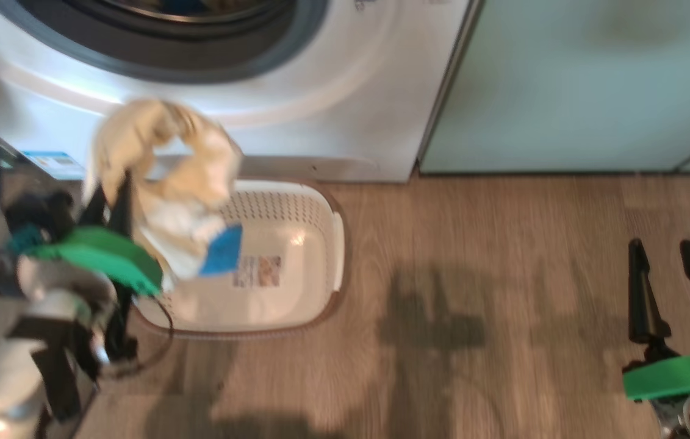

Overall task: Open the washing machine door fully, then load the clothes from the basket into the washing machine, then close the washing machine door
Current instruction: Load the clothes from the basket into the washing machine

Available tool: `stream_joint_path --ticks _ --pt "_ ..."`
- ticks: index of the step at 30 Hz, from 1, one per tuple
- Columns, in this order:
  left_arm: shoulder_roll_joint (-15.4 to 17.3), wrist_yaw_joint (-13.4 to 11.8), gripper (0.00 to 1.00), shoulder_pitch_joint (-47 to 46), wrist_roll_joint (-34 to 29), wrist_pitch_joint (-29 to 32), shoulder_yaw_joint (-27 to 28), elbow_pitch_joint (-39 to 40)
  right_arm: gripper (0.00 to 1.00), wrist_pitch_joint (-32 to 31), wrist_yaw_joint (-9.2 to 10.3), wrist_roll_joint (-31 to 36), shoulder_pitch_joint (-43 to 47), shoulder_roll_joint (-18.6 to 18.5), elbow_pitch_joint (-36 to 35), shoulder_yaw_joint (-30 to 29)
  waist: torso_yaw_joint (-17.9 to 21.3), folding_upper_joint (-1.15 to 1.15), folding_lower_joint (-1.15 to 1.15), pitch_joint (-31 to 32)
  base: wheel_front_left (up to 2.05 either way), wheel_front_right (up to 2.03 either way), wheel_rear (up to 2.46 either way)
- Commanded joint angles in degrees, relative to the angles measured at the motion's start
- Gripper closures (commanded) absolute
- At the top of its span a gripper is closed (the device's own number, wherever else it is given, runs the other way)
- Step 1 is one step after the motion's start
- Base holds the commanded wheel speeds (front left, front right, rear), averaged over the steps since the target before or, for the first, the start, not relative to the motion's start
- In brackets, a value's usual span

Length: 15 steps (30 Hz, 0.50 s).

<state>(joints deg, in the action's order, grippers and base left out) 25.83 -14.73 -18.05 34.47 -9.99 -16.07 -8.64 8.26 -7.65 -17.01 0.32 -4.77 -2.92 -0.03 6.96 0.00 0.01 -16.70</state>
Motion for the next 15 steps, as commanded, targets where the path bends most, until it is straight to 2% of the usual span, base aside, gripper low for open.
stream_joint_path --ticks 1,11,15 --pt "2.95 0.16 1.0 -5.11 0.41 0.47 3.5 0.96 0.0 1.26 0.16 -0.5 -2.42 -0.31 -1.28 1.35 2.42 0.0 -0.01 -3.97 0.0 0.0 0.0" --pt "8.1 1.76 1.0 -18.24 -0.28 6.25 4.47 -1.58 0.0 4.7 0.16 -2.32 -7.47 0.39 1.69 3.16 6.84 0.0 -0.01 -12.71 0.0 0.0 0.0" --pt "11.34 3.12 1.0 -25.66 -0.91 10.35 4.36 -3.61 0.0 6.04 0.16 -3.66 -9.31 0.95 3.81 4.31 9.05 0.0 -0.01 -16.36 0.0 0.0 0.0"
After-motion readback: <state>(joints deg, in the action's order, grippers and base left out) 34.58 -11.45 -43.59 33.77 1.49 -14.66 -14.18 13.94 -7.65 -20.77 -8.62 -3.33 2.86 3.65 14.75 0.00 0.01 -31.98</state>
